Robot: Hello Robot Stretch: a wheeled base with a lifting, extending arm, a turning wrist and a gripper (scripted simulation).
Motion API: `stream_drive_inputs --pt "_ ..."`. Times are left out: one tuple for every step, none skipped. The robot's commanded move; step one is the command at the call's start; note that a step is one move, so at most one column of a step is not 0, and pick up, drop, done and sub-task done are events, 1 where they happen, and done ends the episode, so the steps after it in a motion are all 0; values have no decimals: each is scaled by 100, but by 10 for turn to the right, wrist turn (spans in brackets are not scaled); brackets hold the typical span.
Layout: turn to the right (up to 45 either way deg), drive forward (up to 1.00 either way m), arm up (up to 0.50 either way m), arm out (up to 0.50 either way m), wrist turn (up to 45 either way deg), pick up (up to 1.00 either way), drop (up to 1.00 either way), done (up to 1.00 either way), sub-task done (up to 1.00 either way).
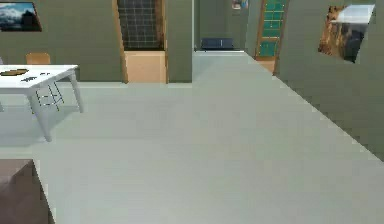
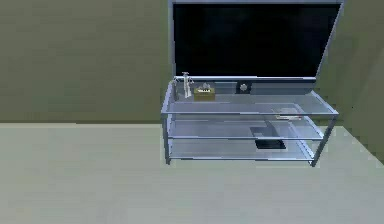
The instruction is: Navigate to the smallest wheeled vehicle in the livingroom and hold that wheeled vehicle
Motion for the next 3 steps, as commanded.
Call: stream_drive_inputs --pt "-90 0 0 0 0 0 0 0 0" --pt "0 100 0 0 0 0 0 0 0" --pt "0 100 0 0 0 0 0 0 0"
